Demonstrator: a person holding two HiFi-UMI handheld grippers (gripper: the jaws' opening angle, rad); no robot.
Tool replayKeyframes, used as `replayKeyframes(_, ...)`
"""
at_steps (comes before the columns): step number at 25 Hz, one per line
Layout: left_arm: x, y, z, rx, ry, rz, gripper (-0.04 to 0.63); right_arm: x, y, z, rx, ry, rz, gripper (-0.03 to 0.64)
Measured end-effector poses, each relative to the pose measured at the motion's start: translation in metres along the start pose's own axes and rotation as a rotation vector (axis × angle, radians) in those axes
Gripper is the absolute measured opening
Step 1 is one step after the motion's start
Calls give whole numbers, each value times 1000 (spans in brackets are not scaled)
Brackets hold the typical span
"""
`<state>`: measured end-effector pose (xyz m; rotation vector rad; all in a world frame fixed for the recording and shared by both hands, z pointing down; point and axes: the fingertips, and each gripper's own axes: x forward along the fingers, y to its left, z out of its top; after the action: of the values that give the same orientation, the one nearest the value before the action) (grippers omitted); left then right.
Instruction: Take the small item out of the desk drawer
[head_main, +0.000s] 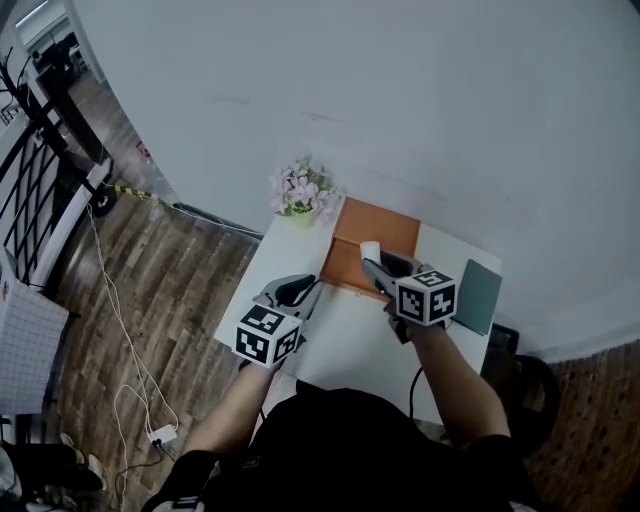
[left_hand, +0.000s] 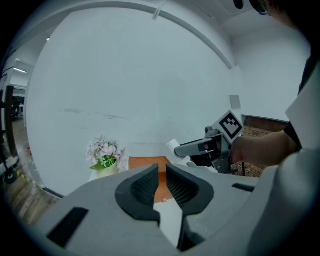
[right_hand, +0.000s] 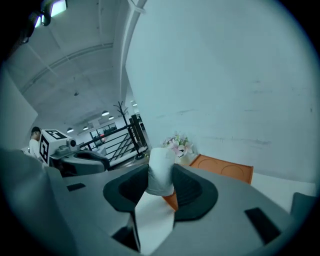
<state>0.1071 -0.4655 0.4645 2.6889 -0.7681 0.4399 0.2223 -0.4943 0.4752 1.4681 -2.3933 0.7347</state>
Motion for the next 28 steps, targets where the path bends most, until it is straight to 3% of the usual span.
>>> replayKeyframes(8,-17,-9,37,47,-55,14,55,-71,35,23,-46,-227,66,153)
replayKeyframes(21,-42,-26,50,67,-105,64,55,-165,35,37,-123,-388,39,153)
replayKeyframes(28,-54,-29,58,95,-124,101,55,-200,25,40,-104,-469,34,153)
